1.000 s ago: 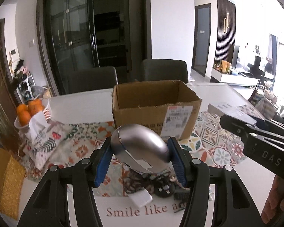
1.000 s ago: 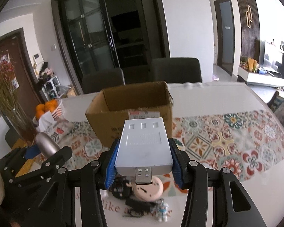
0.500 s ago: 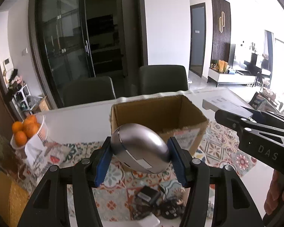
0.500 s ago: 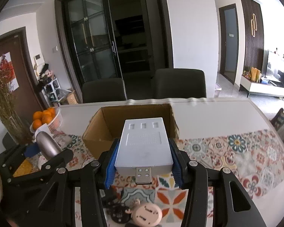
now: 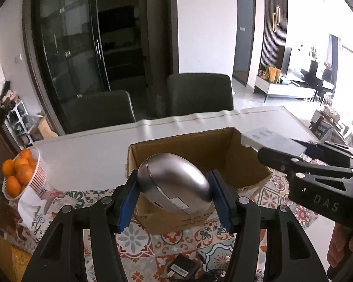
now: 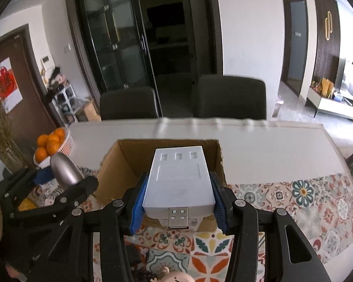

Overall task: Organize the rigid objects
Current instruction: 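Lift and carry the mouse and charger with both tools over the cardboard box, then open both tools to drop the mouse and charger into the box, then withdraw both tools from the box back toward the remaining items, then lower the left tool onto the white square charger and close on it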

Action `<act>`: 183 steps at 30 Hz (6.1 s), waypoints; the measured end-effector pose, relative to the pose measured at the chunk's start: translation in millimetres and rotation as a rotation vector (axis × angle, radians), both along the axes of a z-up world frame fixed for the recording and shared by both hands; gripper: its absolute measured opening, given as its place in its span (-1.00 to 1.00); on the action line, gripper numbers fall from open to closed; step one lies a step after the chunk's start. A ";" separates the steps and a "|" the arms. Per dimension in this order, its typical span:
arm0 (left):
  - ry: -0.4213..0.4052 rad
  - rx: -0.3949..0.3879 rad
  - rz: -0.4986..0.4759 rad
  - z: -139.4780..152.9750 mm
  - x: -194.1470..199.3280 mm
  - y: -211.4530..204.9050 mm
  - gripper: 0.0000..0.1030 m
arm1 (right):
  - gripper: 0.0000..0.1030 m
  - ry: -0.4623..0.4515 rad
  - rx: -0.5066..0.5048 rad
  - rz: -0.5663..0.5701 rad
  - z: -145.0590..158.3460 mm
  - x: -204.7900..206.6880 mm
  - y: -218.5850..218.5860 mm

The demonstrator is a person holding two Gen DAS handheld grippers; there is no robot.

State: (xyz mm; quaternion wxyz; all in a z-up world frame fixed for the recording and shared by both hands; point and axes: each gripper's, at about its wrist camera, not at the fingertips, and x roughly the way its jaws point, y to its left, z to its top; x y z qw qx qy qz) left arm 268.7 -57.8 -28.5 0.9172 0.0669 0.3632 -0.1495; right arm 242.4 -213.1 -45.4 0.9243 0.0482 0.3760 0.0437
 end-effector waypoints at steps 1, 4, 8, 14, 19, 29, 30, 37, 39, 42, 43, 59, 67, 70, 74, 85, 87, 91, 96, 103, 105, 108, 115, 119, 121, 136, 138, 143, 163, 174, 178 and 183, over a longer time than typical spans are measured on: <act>0.012 0.001 0.002 -0.6 5.7 -0.3 0.12 | -0.06 0.019 0.009 0.000 -3.0 5.9 -1.0; 0.042 0.014 0.002 -7.2 19.1 -3.0 0.12 | -0.06 0.078 0.012 -0.003 -13.4 22.5 -2.7; 0.104 0.041 0.009 -20.1 39.6 -5.8 0.12 | -0.06 0.143 -0.002 0.004 -28.1 39.8 -2.9; 0.192 0.078 0.012 -41.6 62.3 -11.2 0.12 | -0.06 0.220 -0.033 0.029 -47.8 56.8 2.2; 0.266 0.102 0.016 -59.4 74.6 -14.6 0.12 | -0.06 0.259 -0.051 0.034 -59.9 64.8 3.0; 0.224 0.139 0.064 -54.2 71.3 -13.2 0.37 | -0.06 0.299 -0.056 0.050 -69.5 71.1 0.4; 0.217 0.143 0.073 -52.3 70.6 -12.2 0.38 | -0.06 0.298 -0.053 0.051 -69.6 70.7 0.0; 0.159 0.166 0.137 -39.9 57.9 -1.2 0.60 | 0.29 0.274 -0.052 0.042 -67.3 70.5 -0.3; 0.148 0.166 0.161 -36.5 53.8 2.8 0.64 | 0.29 0.262 -0.066 0.031 -64.9 67.6 0.1; 0.131 0.160 0.181 -31.4 46.1 7.9 0.73 | 0.29 0.248 -0.084 0.011 -59.6 61.3 1.1; 0.125 0.159 0.185 -29.4 42.7 9.5 0.74 | 0.29 0.239 -0.087 0.004 -56.5 57.9 1.4; -0.021 0.130 0.224 6.4 -32.9 30.8 1.00 | 0.47 0.045 -0.142 -0.072 -3.7 -17.2 9.9; -0.060 0.127 0.227 11.9 -64.2 37.1 1.00 | 0.50 -0.019 -0.148 -0.070 5.9 -53.4 19.5; -0.070 0.129 0.232 11.1 -75.0 40.2 1.00 | 0.50 -0.030 -0.144 -0.067 5.5 -61.9 23.4; -0.065 0.127 0.231 5.4 -89.9 44.1 1.00 | 0.51 -0.037 -0.143 -0.061 1.1 -76.3 26.7; -0.011 0.100 0.235 -19.4 -120.3 55.1 1.00 | 0.50 -0.035 -0.119 -0.017 -19.4 -105.6 35.0; 0.003 0.103 0.237 -25.6 -124.3 56.3 1.00 | 0.51 -0.033 -0.118 -0.012 -23.7 -109.6 36.5; 0.030 0.104 0.231 -37.9 -131.2 57.1 1.00 | 0.50 -0.012 -0.108 0.004 -35.9 -116.6 39.2; 0.070 0.108 0.220 -56.4 -138.9 55.6 1.00 | 0.50 0.018 -0.101 0.006 -51.5 -122.4 37.1; 0.092 0.115 0.196 -77.3 -150.7 52.5 1.00 | 0.50 0.073 -0.094 0.010 -76.6 -133.9 34.5; 0.096 0.105 0.189 -83.1 -154.3 52.6 1.00 | 0.50 0.087 -0.094 0.018 -82.5 -136.1 34.2; 0.111 0.085 0.180 -91.5 -157.4 52.8 1.00 | 0.50 0.103 -0.098 0.024 -90.8 -140.4 35.1; 0.167 0.073 0.157 -117.6 -161.3 51.8 1.00 | 0.50 0.149 -0.103 0.028 -111.3 -146.0 35.6; 0.191 0.081 0.160 -132.2 -162.8 48.9 1.00 | 0.50 0.161 -0.132 0.023 -122.3 -149.0 35.6; 0.197 0.084 0.170 -138.3 -163.4 47.3 1.00 | 0.50 0.172 -0.134 0.024 -127.1 -148.9 34.5; 0.076 0.159 0.308 -163.1 -167.8 26.3 0.99 | 0.50 0.174 -0.161 0.037 -153.4 -151.5 16.4; 0.070 0.159 0.331 -168.9 -167.4 23.1 0.99 | 0.50 0.181 -0.166 0.043 -157.5 -149.8 14.7; 0.104 0.128 0.379 -184.0 -164.7 20.2 0.84 | 0.51 0.183 -0.187 0.052 -163.2 -145.5 11.1; 0.158 0.070 0.402 -207.5 -152.0 22.9 0.32 | 0.51 0.201 -0.192 0.071 -172.4 -137.8 19.5; 0.192 0.046 0.367 -219.5 -142.5 20.5 -0.03 | 0.51 0.207 -0.188 0.066 -178.3 -135.5 21.4; 0.195 0.040 0.349 -220.0 -141.0 21.3 -0.04 | 0.51 0.203 -0.167 0.071 -179.3 -133.0 21.9; 0.214 0.029 0.341 -218.0 -143.7 24.7 -0.04 | 0.51 0.210 -0.146 0.080 -182.3 -128.8 21.9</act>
